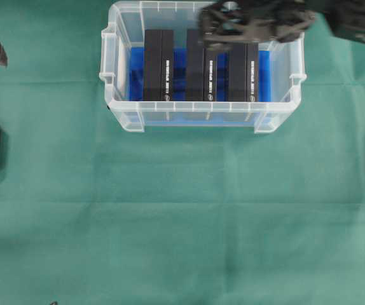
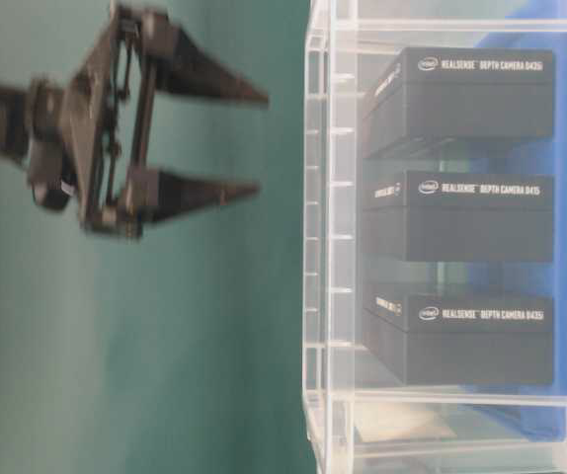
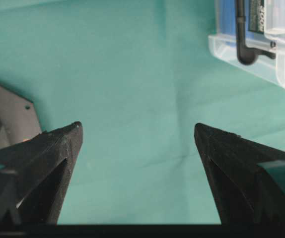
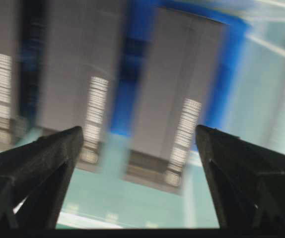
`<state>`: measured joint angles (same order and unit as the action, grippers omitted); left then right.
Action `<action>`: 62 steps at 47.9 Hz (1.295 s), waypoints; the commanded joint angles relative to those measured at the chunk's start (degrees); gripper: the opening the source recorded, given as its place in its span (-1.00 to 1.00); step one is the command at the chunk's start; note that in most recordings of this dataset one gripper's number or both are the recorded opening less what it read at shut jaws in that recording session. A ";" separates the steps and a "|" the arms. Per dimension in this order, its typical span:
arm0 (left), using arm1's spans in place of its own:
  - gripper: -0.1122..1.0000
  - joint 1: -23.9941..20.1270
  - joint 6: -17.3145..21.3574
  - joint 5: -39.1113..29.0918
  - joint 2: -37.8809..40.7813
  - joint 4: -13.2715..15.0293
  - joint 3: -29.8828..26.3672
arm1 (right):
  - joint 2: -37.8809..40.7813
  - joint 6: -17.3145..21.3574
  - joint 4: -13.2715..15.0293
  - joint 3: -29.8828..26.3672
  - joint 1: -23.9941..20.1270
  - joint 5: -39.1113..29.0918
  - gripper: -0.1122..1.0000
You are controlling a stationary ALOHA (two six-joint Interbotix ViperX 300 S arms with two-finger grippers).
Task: Take out the box from the case.
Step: 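Move the open right gripper over the middle black box in the bin, then lower the right gripper around the middle black box and close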
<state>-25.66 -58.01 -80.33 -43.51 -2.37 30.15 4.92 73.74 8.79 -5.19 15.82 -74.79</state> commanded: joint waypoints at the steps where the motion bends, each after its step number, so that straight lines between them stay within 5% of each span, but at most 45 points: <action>1: 0.89 -0.26 0.00 0.26 0.09 -0.26 -1.49 | 1.23 0.00 0.00 -4.66 -0.44 0.26 0.89; 12: 0.89 -0.44 0.09 0.18 0.09 -0.26 -1.41 | 5.27 1.32 -0.26 -8.96 -1.14 -0.09 0.89; 62: 0.89 -0.97 0.70 0.18 0.09 -0.35 -1.41 | 5.54 1.93 -0.26 -8.96 -1.14 -0.88 0.89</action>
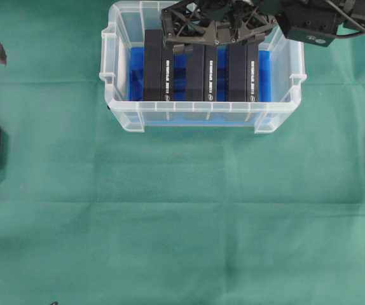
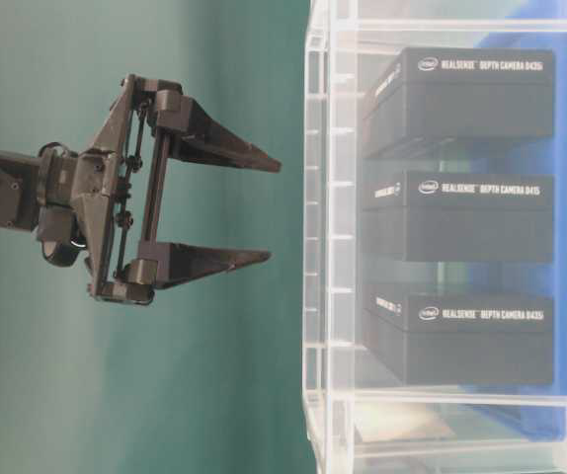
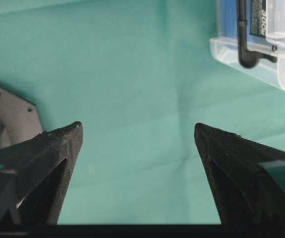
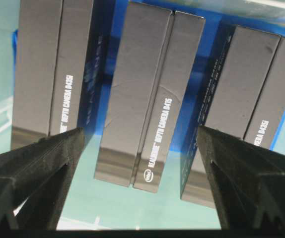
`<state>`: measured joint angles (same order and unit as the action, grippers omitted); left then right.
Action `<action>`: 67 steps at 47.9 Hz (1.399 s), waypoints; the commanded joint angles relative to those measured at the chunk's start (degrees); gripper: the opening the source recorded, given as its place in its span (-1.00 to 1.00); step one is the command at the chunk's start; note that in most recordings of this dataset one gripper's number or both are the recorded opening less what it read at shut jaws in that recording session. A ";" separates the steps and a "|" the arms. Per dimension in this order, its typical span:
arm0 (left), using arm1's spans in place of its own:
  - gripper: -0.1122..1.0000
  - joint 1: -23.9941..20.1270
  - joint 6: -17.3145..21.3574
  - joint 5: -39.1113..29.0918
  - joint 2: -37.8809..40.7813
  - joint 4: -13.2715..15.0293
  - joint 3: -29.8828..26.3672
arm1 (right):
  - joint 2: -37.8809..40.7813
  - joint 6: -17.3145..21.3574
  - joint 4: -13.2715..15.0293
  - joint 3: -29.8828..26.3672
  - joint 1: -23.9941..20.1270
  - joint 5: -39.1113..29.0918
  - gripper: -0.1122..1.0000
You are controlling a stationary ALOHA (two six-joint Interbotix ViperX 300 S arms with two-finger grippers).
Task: Take out the box from the case.
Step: 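Lower the right gripper around the middle black box and close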
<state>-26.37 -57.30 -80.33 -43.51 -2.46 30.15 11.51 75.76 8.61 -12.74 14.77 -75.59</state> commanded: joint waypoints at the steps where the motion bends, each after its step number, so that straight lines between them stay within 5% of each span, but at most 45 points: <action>1: 0.89 -0.26 0.00 0.18 0.09 -0.26 -1.41 | -1.05 -0.09 -0.09 -1.41 -0.09 -0.09 0.89; 67: 0.89 -0.26 0.09 -0.09 0.09 -0.26 -1.23 | 4.04 -0.44 -2.46 5.54 1.14 8.26 0.89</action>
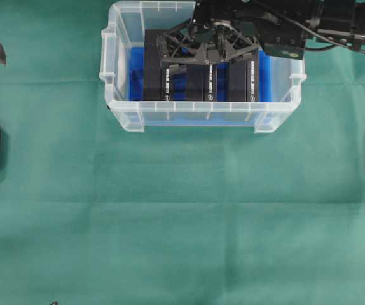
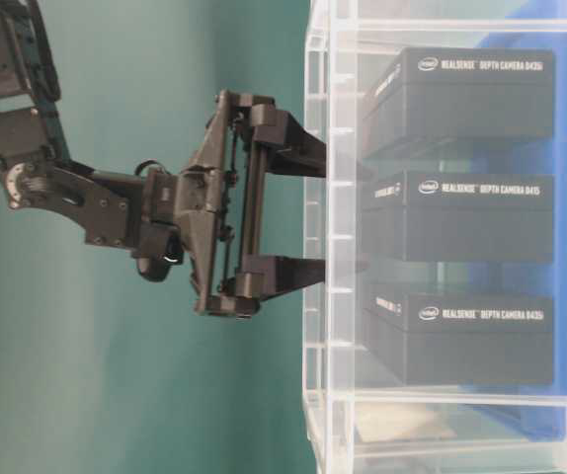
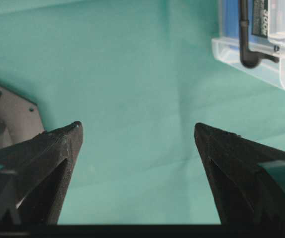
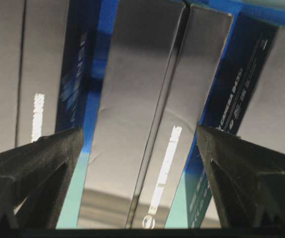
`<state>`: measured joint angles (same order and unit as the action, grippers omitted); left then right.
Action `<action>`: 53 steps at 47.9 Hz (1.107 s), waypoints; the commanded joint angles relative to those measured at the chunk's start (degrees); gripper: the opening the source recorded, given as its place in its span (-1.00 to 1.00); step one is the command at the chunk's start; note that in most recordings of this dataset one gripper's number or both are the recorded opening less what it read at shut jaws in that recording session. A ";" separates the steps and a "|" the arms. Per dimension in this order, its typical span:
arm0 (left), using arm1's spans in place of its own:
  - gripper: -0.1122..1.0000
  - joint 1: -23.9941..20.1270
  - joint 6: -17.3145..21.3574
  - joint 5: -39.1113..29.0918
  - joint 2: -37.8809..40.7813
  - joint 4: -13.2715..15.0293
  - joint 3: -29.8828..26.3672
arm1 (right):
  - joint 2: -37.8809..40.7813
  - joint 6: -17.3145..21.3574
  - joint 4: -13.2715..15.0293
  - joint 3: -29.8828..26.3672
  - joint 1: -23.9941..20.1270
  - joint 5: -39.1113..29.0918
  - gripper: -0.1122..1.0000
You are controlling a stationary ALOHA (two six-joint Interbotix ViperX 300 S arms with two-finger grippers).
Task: Take out the box from the case.
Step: 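Lower the right gripper around the middle black box and close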
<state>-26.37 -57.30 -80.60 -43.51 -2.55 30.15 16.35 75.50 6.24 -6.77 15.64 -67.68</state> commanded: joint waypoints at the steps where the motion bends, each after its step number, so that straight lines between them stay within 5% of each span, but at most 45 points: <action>1: 0.89 -0.26 0.09 0.18 0.09 -0.18 -1.23 | -0.70 -0.18 -0.09 -0.44 0.35 0.26 0.89; 53: 0.89 -0.26 0.35 0.09 0.00 -0.79 -0.97 | 2.11 0.44 -1.49 3.25 1.41 5.01 0.87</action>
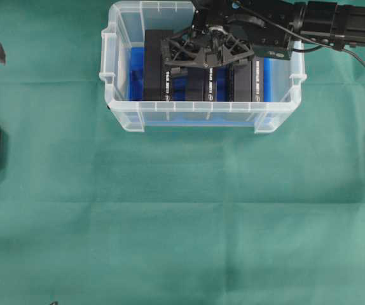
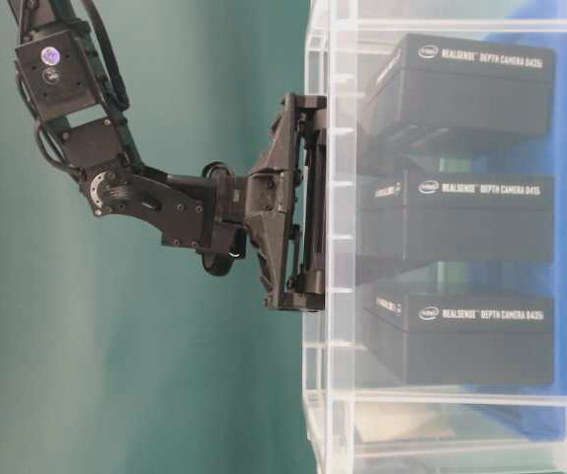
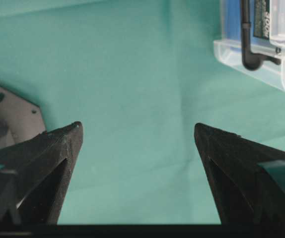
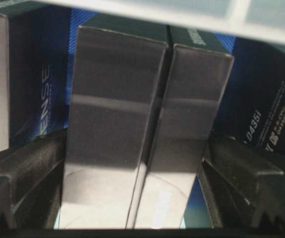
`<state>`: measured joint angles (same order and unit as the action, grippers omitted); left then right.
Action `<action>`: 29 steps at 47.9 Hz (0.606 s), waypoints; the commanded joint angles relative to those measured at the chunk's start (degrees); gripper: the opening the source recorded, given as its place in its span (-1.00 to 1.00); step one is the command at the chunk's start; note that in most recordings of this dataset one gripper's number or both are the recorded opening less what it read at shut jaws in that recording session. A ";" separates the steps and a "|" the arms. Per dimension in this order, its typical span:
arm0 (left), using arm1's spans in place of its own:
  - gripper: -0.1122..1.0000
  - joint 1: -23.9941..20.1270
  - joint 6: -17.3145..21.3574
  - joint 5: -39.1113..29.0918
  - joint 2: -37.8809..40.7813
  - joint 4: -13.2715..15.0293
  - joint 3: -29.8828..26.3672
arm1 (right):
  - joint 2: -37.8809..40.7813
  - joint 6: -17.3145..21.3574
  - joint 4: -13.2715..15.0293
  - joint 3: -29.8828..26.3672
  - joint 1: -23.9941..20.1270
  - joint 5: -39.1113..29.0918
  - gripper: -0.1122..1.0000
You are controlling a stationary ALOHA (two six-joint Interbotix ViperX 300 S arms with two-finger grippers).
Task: Take out the box from the case.
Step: 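Lower the right gripper around the middle black box and close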
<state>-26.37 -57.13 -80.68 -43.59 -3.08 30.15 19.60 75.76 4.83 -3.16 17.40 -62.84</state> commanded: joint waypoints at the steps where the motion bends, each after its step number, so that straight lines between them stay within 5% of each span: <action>1: 0.89 -0.26 0.09 0.18 0.18 -0.26 -0.97 | -1.14 0.18 -0.09 -0.35 -0.35 0.18 0.87; 7: 0.89 -0.26 0.18 0.18 0.18 -0.26 -0.97 | -1.14 1.14 -0.09 -0.44 -0.97 0.18 0.75; 12: 0.89 -0.44 0.35 0.18 0.18 -0.26 -0.97 | -1.05 1.32 0.00 -0.44 -1.67 0.18 0.40; 29: 0.89 -1.49 1.05 0.18 0.18 -0.26 -0.97 | -1.14 1.49 0.62 -1.32 -1.93 -0.18 0.40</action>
<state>-27.42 -56.25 -80.60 -43.51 -3.08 30.15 19.60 77.34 5.10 -3.16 16.08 -62.84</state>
